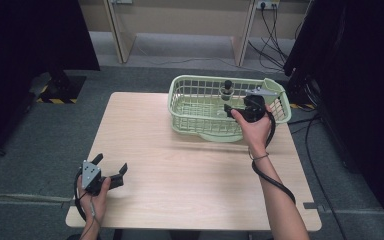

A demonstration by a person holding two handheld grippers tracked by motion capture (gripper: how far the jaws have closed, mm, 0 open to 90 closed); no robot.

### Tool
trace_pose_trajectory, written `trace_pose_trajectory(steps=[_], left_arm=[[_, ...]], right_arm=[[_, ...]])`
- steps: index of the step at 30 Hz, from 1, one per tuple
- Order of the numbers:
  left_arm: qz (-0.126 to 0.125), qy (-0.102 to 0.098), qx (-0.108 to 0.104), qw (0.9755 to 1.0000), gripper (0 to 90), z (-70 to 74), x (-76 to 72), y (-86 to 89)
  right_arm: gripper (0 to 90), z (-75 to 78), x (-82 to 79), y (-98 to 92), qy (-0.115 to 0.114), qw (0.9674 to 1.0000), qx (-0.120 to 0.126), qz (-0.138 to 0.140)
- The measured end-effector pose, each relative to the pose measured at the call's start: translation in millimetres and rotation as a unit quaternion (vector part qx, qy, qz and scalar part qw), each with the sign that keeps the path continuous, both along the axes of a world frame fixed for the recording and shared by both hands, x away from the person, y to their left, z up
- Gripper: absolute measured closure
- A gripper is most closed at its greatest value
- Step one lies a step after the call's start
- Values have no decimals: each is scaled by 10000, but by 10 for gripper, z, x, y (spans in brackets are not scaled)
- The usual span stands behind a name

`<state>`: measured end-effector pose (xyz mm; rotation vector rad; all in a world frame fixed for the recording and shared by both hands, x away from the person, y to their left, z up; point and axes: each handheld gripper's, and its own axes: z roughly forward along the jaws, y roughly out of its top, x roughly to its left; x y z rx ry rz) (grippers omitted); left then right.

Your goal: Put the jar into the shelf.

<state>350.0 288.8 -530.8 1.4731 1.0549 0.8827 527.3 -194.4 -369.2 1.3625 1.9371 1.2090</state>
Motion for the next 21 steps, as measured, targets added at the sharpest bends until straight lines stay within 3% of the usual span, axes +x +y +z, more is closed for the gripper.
trace_pose_trajectory(steps=[21], left_arm=[[3, -4, 5, 10000, 0, 0, -1, 0]], right_arm=[[84, -115, -284, -92, -148, 9999, 30, 59]])
